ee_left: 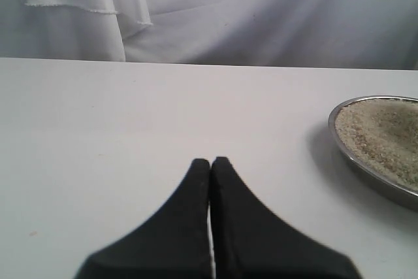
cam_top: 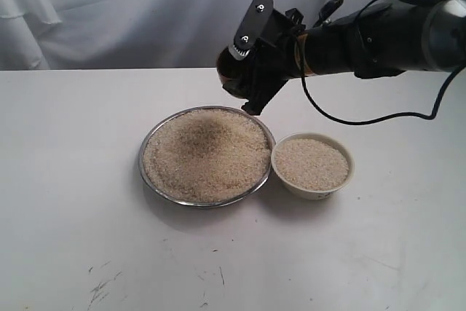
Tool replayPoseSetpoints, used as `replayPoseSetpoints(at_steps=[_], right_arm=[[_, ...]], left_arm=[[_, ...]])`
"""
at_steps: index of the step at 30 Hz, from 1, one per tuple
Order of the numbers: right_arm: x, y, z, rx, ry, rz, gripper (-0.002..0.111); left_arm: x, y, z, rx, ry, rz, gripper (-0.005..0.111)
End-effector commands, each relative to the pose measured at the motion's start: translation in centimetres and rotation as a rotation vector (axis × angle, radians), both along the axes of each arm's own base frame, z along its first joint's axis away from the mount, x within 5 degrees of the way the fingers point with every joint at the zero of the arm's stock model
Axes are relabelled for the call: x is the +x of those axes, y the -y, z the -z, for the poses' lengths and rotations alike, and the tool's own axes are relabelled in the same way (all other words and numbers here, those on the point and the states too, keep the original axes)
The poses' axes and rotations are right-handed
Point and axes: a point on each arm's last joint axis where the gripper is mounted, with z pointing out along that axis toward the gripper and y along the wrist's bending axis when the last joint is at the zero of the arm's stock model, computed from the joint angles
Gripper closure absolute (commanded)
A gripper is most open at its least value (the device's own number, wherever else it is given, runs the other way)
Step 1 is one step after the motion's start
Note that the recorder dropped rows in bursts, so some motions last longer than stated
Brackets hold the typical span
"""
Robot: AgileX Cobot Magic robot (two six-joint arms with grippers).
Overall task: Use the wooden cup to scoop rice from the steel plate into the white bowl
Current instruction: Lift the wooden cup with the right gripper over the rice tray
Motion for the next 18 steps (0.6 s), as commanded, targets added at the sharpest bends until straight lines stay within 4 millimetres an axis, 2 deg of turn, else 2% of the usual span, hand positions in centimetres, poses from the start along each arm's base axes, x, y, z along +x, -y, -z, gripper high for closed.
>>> replayPoseSetpoints(at_steps=[1, 6, 13, 18], right_arm=[[-0.4, -1.0, -0.6, -0.005, 0.033, 0.011, 0.108], [-1.6, -1.8, -1.2, 0.196, -0.222, 0.032, 0.108], [-1.5, -1.7, -1.2, 0.199, -0.224, 0.045, 0.108], [-0.3, -0.7, -1.2, 0.225, -0.21, 0.24, 0.108]], left_arm=[[0.0, 0.0, 0.1, -0.004, 0.007, 0.001, 0.107], [0.0, 0.0, 0.1, -0.004, 0.007, 0.001, 0.107], [0.0, 0.0, 0.1, -0.004, 0.007, 0.001, 0.107], [0.0, 0.0, 0.1, -0.004, 0.007, 0.001, 0.107]])
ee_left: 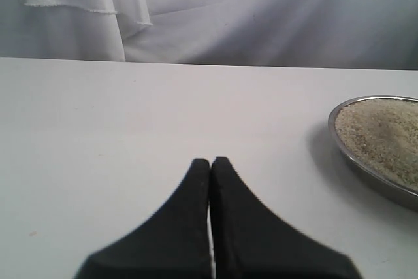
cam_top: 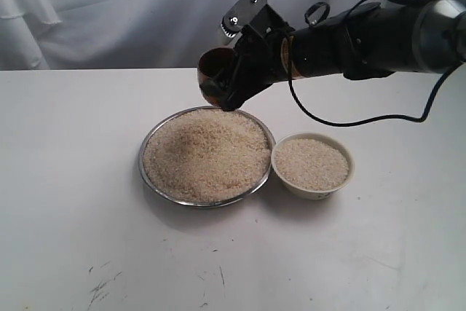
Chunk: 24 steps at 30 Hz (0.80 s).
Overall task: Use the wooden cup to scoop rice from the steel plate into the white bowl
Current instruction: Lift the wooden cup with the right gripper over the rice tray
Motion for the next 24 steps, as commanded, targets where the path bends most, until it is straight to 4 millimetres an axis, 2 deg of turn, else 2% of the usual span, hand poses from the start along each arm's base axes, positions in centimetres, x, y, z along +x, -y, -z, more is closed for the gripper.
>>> replayPoseSetpoints(at_steps=[1, 3, 10, 14, 19, 21, 24], right_arm=[[1.1, 1.1, -1.1, 0.043, -0.005, 0.22, 0.108], [1.6, 1.6, -1.2, 0.075, -0.024, 0.331, 0.108], [2.9, 3.3, -1.8, 0.154, -0.025, 0.418, 0.108], [2.4, 2.9, -1.7, -0.004, 0.076, 0.412, 0.108], [0.4, 1.6, -0.3, -0.344, 0.134, 0.226, 0.108], [-0.1, 1.2, -0.1, -0.402, 0.132, 0.176, 0.108], [-0.5, 0.4, -0.9, -0.468, 0.135, 0.134, 0.108]], left_arm=[[0.0, 0.0, 0.1, -0.004, 0.007, 0.001, 0.107], [0.0, 0.0, 0.1, -0.004, 0.007, 0.001, 0.107], [0.0, 0.0, 0.1, -0.004, 0.007, 0.001, 0.107], [0.0, 0.0, 0.1, -0.004, 0.007, 0.001, 0.107], [0.0, 0.0, 0.1, -0.004, 0.007, 0.001, 0.107], [0.0, 0.0, 0.1, -0.004, 0.007, 0.001, 0.107], [0.0, 0.0, 0.1, -0.004, 0.007, 0.001, 0.107]])
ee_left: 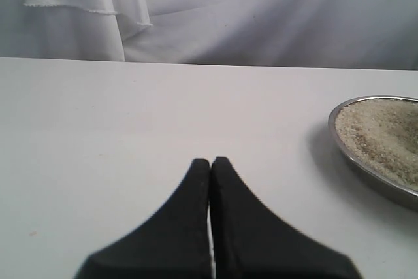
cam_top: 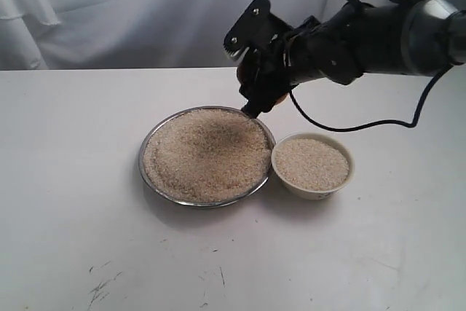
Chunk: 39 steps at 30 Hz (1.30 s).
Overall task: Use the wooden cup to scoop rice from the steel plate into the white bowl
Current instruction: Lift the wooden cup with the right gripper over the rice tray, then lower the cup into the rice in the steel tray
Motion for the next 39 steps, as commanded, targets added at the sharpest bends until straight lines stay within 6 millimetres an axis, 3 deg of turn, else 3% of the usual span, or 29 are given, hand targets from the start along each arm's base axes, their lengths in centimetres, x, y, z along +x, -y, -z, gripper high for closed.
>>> replayPoseSetpoints(at_steps=[1, 4, 8, 16, 21, 32, 39], right_arm=[[-0.7, -1.0, -1.7, -0.116, -0.005, -0.083, 0.108], [-1.0, -2.0, -3.0, -0.175, -0.014, -0.148, 0.108], [-0.9, -3.8, -3.2, -0.22, -0.079, -0.278, 0.108], [-0.8, -6.1, -0.4, -0.332, -0.268, -0.387, 0.108], [-1.0, -7.3, 1.0, -0.366, -0.274, -0.415, 0.108], [-1.0, -7.6, 3.5, -0.476, -0.304, -0.421, 0.108], [-0.8, -8.4, 5.0, -0.437, -0.294, -0.422, 0.108]], left_arm=[[0.0, 0.0, 0.1, -0.004, 0.007, 0.001, 0.107], [0.0, 0.0, 0.1, -0.004, 0.007, 0.001, 0.107], [0.0, 0.0, 0.1, -0.004, 0.007, 0.001, 0.107], [0.0, 0.0, 0.1, -0.004, 0.007, 0.001, 0.107], [0.0, 0.0, 0.1, -0.004, 0.007, 0.001, 0.107], [0.0, 0.0, 0.1, -0.004, 0.007, 0.001, 0.107], [0.0, 0.0, 0.1, -0.004, 0.007, 0.001, 0.107]])
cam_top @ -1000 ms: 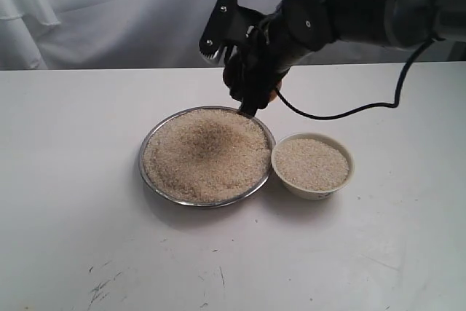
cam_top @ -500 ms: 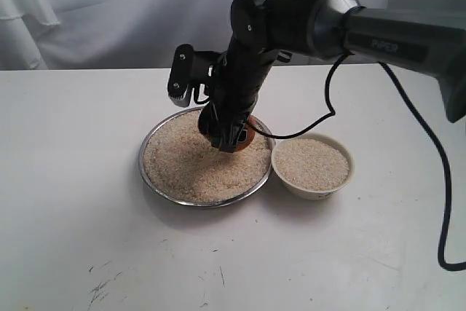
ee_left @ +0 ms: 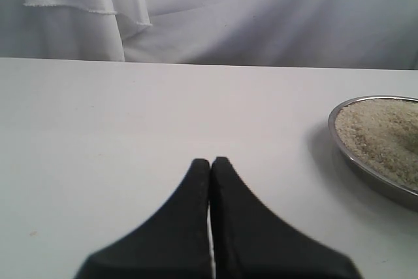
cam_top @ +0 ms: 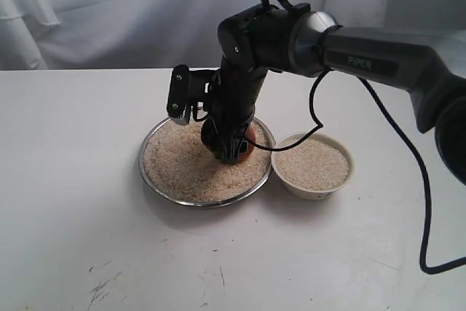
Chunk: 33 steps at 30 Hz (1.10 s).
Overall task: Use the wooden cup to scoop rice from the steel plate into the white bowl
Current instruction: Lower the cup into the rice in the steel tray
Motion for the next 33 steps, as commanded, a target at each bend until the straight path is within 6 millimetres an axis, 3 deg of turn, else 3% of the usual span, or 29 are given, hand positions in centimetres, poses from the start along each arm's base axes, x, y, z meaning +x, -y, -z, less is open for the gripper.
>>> replayPoseSetpoints(at_steps=[1, 8, 21, 33], right_arm=[[0.1, -0.6, 1.2, 0.02, -0.002, 0.0, 0.108], [0.2, -1.1, 2.0, 0.048, 0.006, 0.02, 0.105], [0.7, -1.8, 1.6, 0.137, 0.061, 0.061, 0.053], [0.5, -2.0, 1.6, 0.139, 0.058, 0.056, 0.05]], left_arm=[[0.0, 0.0, 0.1, -0.004, 0.007, 0.001, 0.107], [0.0, 0.0, 0.1, -0.004, 0.007, 0.001, 0.107], [0.0, 0.0, 0.1, -0.004, 0.007, 0.001, 0.107], [0.0, 0.0, 0.1, -0.004, 0.007, 0.001, 0.107]])
